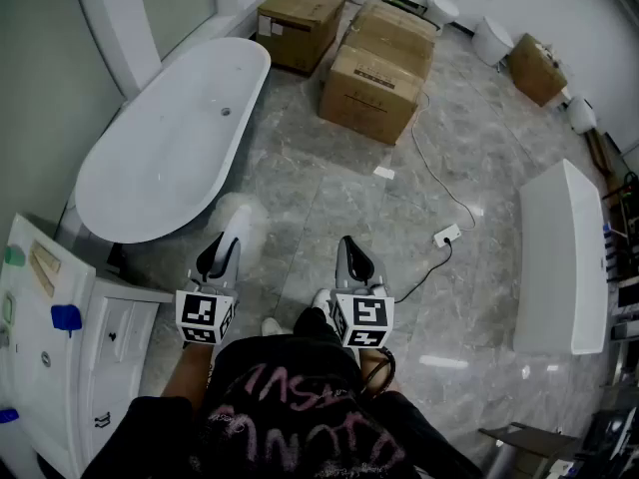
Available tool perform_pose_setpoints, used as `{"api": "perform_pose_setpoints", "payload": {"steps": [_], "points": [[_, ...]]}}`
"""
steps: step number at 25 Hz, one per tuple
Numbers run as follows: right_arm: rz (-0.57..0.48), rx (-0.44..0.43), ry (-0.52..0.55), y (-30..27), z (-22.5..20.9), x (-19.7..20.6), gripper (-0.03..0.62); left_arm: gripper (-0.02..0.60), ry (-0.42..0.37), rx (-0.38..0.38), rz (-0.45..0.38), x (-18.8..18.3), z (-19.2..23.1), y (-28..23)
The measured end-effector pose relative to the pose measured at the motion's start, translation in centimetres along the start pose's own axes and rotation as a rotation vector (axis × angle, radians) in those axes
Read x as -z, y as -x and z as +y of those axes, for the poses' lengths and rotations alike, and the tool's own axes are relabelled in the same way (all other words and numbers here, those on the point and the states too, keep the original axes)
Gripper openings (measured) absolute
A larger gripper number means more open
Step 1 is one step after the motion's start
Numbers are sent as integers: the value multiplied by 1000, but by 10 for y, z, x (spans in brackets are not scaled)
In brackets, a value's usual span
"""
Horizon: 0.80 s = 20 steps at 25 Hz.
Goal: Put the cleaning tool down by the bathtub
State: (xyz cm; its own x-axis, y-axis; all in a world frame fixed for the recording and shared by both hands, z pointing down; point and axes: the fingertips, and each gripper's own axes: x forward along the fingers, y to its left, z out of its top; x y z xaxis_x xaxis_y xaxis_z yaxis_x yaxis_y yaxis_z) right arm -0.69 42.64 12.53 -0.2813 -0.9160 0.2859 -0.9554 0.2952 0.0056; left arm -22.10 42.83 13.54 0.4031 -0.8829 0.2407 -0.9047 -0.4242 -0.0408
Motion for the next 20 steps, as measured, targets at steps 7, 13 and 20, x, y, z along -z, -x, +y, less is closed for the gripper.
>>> {"api": "perform_pose_setpoints", "payload": {"steps": [7, 13, 20], "points": [[-3, 7, 0, 4, 4, 0, 12, 92, -2, 13, -6, 0, -2, 4], [-11, 3, 11, 4, 6, -2, 12, 92, 0, 16, -12, -1, -4, 5], [-33, 27, -13, 10, 0, -3, 14, 92, -14, 21, -4, 2, -6, 12]]}}
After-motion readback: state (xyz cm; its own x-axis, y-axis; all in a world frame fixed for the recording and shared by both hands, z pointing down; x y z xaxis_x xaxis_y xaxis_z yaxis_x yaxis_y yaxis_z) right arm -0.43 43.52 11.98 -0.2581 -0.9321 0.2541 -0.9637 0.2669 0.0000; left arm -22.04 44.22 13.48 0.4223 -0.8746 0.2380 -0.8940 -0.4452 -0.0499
